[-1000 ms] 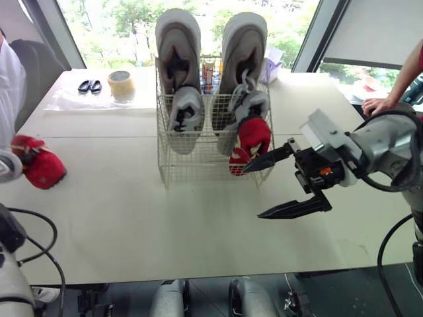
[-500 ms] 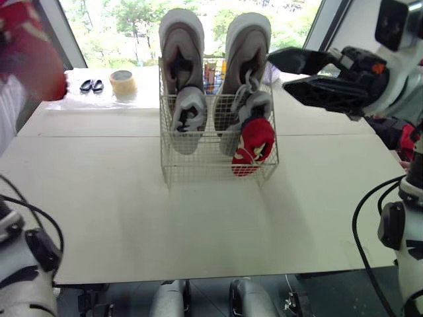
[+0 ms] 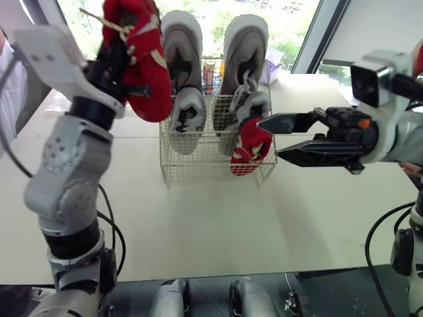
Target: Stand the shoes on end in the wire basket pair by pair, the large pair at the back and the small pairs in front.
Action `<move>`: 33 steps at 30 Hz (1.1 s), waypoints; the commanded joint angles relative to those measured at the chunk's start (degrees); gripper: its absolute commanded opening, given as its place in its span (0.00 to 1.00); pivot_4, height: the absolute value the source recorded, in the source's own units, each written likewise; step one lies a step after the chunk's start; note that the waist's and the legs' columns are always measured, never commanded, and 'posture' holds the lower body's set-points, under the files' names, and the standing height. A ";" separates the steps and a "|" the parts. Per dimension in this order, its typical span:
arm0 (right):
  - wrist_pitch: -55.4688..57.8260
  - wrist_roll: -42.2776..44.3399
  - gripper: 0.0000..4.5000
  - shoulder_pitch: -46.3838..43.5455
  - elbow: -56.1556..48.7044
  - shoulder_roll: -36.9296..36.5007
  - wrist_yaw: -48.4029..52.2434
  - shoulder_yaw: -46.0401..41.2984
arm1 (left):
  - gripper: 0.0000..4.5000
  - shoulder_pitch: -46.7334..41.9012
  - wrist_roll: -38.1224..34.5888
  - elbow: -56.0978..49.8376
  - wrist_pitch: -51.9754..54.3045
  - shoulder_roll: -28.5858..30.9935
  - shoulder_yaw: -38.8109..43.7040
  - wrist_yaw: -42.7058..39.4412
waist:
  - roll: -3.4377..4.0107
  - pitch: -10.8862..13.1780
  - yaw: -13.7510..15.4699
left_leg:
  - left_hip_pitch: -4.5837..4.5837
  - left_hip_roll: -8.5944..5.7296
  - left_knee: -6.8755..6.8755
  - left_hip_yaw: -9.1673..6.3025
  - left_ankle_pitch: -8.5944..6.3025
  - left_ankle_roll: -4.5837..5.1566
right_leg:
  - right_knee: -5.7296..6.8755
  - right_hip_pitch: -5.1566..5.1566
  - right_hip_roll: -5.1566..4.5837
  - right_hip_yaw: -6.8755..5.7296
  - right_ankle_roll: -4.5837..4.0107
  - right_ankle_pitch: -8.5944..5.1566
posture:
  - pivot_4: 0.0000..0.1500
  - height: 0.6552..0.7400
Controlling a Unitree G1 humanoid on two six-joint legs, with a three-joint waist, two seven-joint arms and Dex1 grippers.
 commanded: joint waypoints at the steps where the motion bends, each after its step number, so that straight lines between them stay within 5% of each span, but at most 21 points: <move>1: 0.39 -2.06 1.00 1.27 0.37 -4.99 3.69 0.73 | 0.00 3.66 10.18 -3.83 -9.09 -2.05 -5.02 0.33 | 0.02 -0.01 0.12 | -0.01 0.00 -0.01 0.00 0.00 0.01 | -0.05 0.01 0.00 0.00 0.00 0.00 | 1.00 0.94; 18: -4.46 -11.55 1.00 -0.97 3.47 -8.15 10.55 5.35 | 0.00 21.96 29.02 10.59 -35.86 -13.37 -17.64 -5.12 | 0.19 -0.14 0.09 | -0.03 0.08 0.08 -0.10 -0.27 0.44 | -0.22 0.06 -0.11 0.03 -0.03 0.01 | 1.00 0.94; 24: -4.67 -11.81 1.00 -1.40 4.14 -7.48 10.33 5.30 | 0.00 26.41 28.24 15.80 -38.80 -16.88 -17.29 -6.02 | 1.12 -0.92 0.13 | 0.21 0.07 0.09 -0.10 -0.35 0.55 | -0.32 0.35 -0.16 0.03 -0.18 -0.07 | 1.00 0.94; 33: -5.78 -13.72 1.00 -1.87 5.55 -5.91 10.72 6.16 | 0.00 24.95 24.26 14.90 -36.51 -18.54 -15.29 -8.80 | 1.57 -1.34 0.09 | 0.79 0.05 0.01 0.00 -0.43 0.64 | -0.40 0.77 -0.19 0.12 -0.28 -0.15 | 1.00 0.94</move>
